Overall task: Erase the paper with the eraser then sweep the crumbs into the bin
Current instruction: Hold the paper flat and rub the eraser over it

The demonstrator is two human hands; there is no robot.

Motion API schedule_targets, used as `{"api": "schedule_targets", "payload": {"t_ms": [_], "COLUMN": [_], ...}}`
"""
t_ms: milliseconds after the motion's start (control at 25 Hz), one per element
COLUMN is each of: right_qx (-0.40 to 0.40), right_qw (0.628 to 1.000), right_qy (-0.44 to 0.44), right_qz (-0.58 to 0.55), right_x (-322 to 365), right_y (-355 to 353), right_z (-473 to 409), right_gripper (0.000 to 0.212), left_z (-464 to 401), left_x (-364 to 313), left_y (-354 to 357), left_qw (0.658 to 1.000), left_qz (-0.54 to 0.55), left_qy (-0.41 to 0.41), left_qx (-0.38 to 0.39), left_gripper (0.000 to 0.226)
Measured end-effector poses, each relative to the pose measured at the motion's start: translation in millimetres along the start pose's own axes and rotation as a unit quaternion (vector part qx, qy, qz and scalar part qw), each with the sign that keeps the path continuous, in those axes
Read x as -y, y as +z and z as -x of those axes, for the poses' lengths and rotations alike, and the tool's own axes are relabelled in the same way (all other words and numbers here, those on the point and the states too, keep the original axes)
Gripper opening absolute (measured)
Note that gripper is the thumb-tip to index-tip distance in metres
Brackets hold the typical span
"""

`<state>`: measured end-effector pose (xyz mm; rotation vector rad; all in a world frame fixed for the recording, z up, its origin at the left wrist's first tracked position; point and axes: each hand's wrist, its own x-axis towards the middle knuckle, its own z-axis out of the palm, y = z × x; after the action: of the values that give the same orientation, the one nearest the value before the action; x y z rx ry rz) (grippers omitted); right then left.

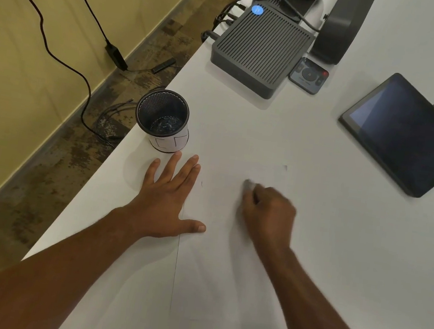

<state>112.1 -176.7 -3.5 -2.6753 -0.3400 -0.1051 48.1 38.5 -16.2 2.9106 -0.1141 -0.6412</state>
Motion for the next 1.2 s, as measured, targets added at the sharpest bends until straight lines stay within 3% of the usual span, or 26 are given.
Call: {"api": "schedule_targets", "payload": {"t_ms": [120,240,400,560,680,840,960,1120,1200], "right_qx": [0.033,-0.003,0.034,-0.007,0.03,-0.004,0.02,0.005,0.023], "right_qw": [0.994,1.0,0.994,1.0,0.995,1.0,0.997,1.0,0.998], "right_qy": [-0.104,0.006,-0.105,-0.006,-0.097,-0.005,-0.081,-0.009,-0.063], "right_qz": [-0.018,-0.003,-0.003,0.007,0.001,0.008,-0.001,0.024,0.011], "right_x": [6.5,-6.0,6.0,-7.4,4.7,-7.6,-0.3,-11.3,-2.8], "right_y": [6.4,-1.7,7.1,-2.1,7.8,0.2,7.3,-5.0,0.2], "right_z": [19.4,-4.2,23.8,-1.3,17.0,-4.0,9.3,-10.5,0.5], "right_gripper": [0.041,0.045,0.039,0.043,0.039,0.042,0.042,0.044,0.044], "left_z": [0.2,0.2,0.6,0.0,0.9,1.0,1.3,0.8,0.9], "left_x": [-0.3,-0.1,0.3,0.3,-0.1,0.0,-0.4,-0.3,-0.2], "left_y": [-0.3,-1.2,-0.6,0.3,-0.2,-0.3,-1.5,-1.8,-1.7], "left_qw": [1.0,1.0,1.0,1.0,1.0,1.0,1.0,1.0,1.0], "left_qz": [0.003,-0.007,0.002,-0.006,0.005,0.003,-0.001,-0.003,-0.001], "left_qy": [-0.001,-0.001,-0.002,-0.001,0.0,0.002,-0.001,-0.001,-0.003], "left_qx": [-0.003,0.004,-0.003,0.002,-0.01,-0.011,-0.008,0.002,-0.001], "left_gripper": [0.123,0.122,0.123,0.123,0.123,0.123,0.122,0.123,0.123]}}
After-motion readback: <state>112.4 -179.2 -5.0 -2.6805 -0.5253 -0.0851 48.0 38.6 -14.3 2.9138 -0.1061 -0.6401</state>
